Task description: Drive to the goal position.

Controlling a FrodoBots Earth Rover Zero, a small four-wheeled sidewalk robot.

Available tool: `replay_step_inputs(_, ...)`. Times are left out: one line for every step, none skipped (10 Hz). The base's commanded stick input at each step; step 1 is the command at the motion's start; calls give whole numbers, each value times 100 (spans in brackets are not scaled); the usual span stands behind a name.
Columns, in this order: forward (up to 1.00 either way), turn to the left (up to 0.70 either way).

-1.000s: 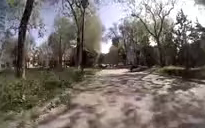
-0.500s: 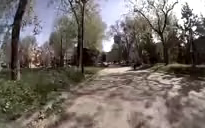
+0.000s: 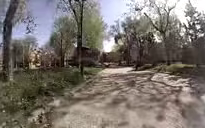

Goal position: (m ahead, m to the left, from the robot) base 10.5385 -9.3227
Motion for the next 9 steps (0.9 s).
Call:
replay_step_inputs(70,0)
replay_step_inputs(70,0)
replay_step_inputs(70,0)
replay_step_inputs(70,0)
replay_step_inputs(70,0)
replay_step_inputs(70,-7)
replay_step_inputs(70,-34)
replay_step_inputs(70,-35)
replay_step_inputs(70,-32)
